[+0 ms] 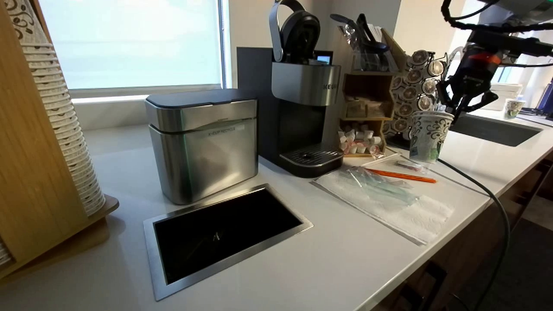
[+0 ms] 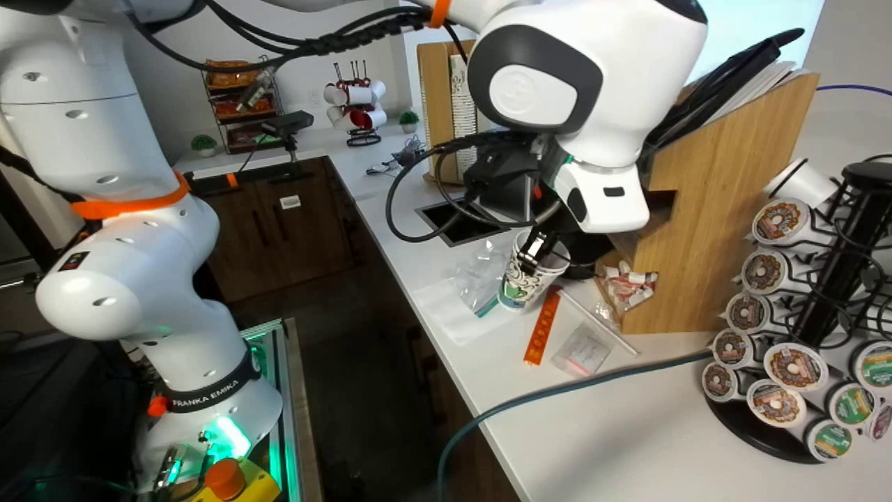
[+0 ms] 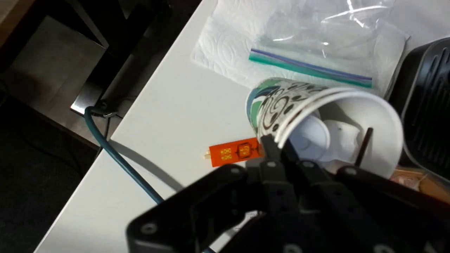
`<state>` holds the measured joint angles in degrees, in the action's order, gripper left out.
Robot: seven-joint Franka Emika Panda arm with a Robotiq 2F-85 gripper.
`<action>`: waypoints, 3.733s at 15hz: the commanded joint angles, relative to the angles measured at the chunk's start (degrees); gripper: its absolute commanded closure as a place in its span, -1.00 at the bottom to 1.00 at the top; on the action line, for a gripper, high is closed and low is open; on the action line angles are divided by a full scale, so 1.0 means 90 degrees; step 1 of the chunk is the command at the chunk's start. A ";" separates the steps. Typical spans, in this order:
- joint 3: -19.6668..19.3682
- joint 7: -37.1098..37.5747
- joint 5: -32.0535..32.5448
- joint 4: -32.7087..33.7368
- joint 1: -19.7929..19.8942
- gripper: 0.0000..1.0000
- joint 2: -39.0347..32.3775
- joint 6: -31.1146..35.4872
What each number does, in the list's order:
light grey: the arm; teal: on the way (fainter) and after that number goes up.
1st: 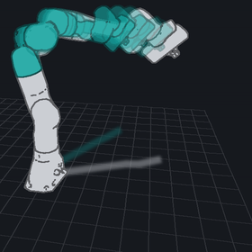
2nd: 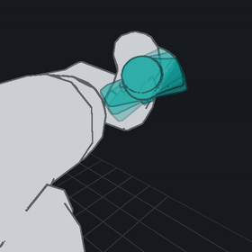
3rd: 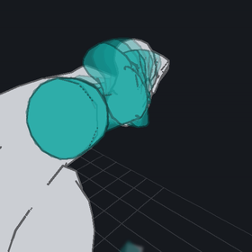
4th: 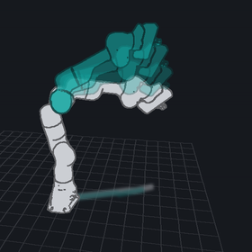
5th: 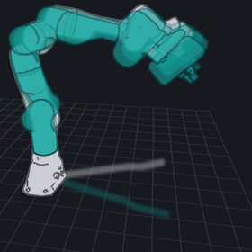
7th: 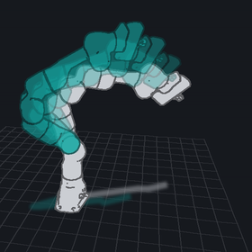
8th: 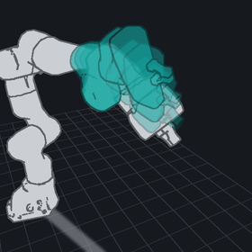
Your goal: Move the cup to the left and put the straw in the cup
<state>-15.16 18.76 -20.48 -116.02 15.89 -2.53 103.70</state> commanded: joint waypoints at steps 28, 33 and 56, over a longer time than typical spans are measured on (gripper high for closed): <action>0.2479 -0.0059 0.1873 -0.2509 -0.1904 0.97 0.2628 0.3308; 0.2260 -0.0861 0.1038 -0.1695 -0.2372 0.97 0.1884 0.1961; 0.1954 -0.1746 0.0798 -0.1044 -0.2133 0.97 -0.0001 0.2966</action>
<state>1.98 2.19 -14.98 -124.80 -3.33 -1.96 127.30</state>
